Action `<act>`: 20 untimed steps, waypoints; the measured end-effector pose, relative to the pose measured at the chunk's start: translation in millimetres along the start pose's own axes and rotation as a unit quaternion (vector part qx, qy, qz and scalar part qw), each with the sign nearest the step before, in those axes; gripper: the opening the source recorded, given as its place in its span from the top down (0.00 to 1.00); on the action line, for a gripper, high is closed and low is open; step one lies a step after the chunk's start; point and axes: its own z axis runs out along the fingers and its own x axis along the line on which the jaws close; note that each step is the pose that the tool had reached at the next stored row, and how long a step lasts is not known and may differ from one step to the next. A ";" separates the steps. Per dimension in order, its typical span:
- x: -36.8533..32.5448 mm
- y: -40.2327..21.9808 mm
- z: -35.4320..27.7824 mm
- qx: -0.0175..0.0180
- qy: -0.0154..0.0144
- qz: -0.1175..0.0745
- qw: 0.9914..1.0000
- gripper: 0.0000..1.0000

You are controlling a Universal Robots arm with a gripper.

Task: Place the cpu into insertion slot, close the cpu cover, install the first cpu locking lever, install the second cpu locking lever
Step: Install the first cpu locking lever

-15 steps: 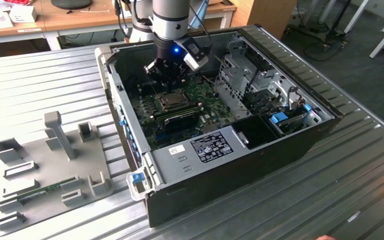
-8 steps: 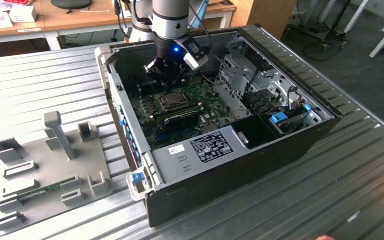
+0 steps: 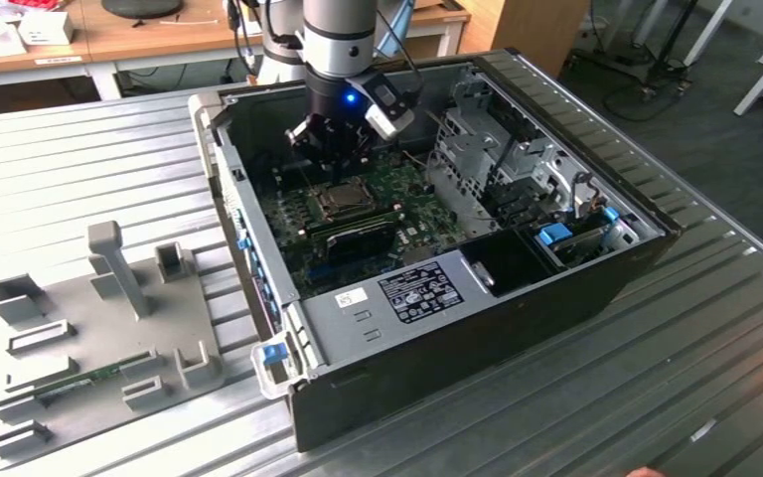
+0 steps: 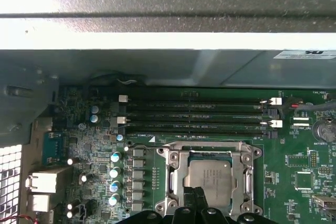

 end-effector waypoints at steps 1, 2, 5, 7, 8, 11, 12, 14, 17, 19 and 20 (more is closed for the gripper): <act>-0.1 0.1 -1.1 0.000 0.000 0.000 1.000 0.89; -0.1 0.1 -2.4 0.000 0.000 0.000 1.000 0.89; -0.2 0.4 -6.9 0.000 0.000 0.000 1.000 0.89; -0.2 0.5 -9.2 0.000 0.000 0.000 1.000 0.89; -0.2 0.5 -10.4 0.000 0.000 0.000 1.000 0.89; -0.3 0.7 -13.7 0.000 0.000 0.000 1.000 0.89; -0.3 0.8 -14.9 0.000 0.000 0.000 1.000 0.89; -0.4 0.8 -15.4 0.000 0.000 0.000 1.000 0.89; -0.4 0.8 -15.7 0.000 0.000 0.000 1.000 0.89; -0.4 0.8 -15.9 0.000 0.000 0.000 1.000 0.89; -0.4 0.8 -15.9 0.000 0.000 0.000 1.000 0.89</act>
